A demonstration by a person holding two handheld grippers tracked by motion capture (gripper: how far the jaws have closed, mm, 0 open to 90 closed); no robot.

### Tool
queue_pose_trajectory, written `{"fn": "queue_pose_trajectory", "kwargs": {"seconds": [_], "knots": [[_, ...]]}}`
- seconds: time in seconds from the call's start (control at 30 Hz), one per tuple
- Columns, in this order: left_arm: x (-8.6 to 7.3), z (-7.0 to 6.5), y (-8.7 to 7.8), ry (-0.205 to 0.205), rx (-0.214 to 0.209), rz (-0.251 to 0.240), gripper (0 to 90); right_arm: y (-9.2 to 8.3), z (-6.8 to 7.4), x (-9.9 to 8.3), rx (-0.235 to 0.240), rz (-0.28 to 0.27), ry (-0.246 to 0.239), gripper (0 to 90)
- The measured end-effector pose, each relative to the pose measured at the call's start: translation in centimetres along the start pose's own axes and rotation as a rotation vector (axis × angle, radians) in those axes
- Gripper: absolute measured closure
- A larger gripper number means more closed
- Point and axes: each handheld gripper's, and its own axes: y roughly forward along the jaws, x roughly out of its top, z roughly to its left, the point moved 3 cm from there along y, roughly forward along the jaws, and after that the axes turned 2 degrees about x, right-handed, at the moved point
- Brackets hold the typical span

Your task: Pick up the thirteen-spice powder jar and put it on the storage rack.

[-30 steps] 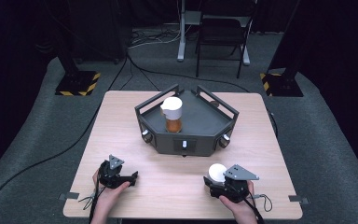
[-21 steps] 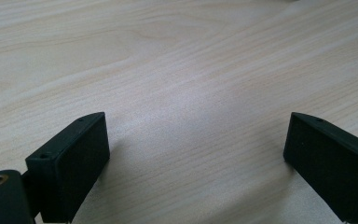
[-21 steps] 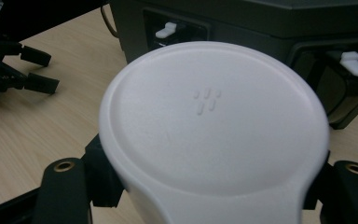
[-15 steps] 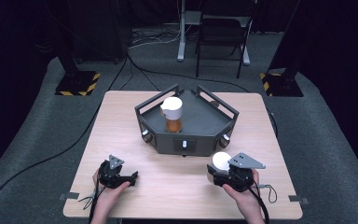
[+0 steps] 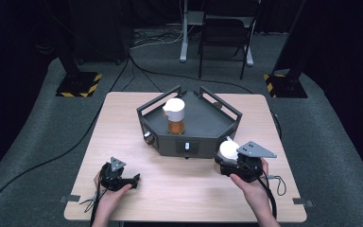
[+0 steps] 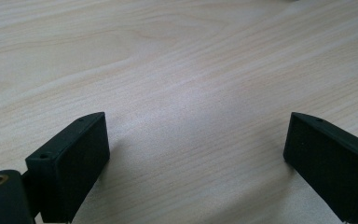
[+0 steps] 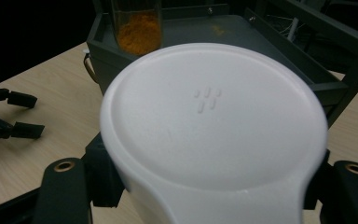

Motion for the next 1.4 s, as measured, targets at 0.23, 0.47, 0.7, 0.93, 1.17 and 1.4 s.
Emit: {"fn": "queue_pose_trajectory", "kwargs": {"seconds": [0.23, 0.47, 0.7, 0.93, 1.17, 1.4], "knots": [[0.0, 0.0, 0.0, 0.0, 0.0, 0.0, 6.7, 0.3, -0.4, 1.5, -0.003, -0.004, 0.003, 29.6], [0.0, 0.0, 0.0, 0.002, -0.001, 0.0, 6.6, 1.0, -0.6, 3.1, -0.02, -0.004, -0.004, 29.7], [0.0, 0.0, 0.0, 0.002, -0.001, 0.0, 6.6, 1.3, -0.9, 4.4, -0.032, -0.009, -0.003, 29.7], [0.0, 0.0, 0.0, 0.003, -0.001, 0.0, 6.6, 1.8, -1.2, 5.7, -0.039, -0.01, 0.005, 29.6], [0.0, 0.1, 0.0, 0.003, -0.002, 0.0, 6.6, 2.1, -1.2, 7.1, -0.049, -0.024, 0.005, 29.7], [0.0, 0.1, 0.0, 0.003, -0.002, 0.001, 6.6, 2.8, -1.2, 8.4, -0.057, -0.023, -0.008, 29.7]]}}
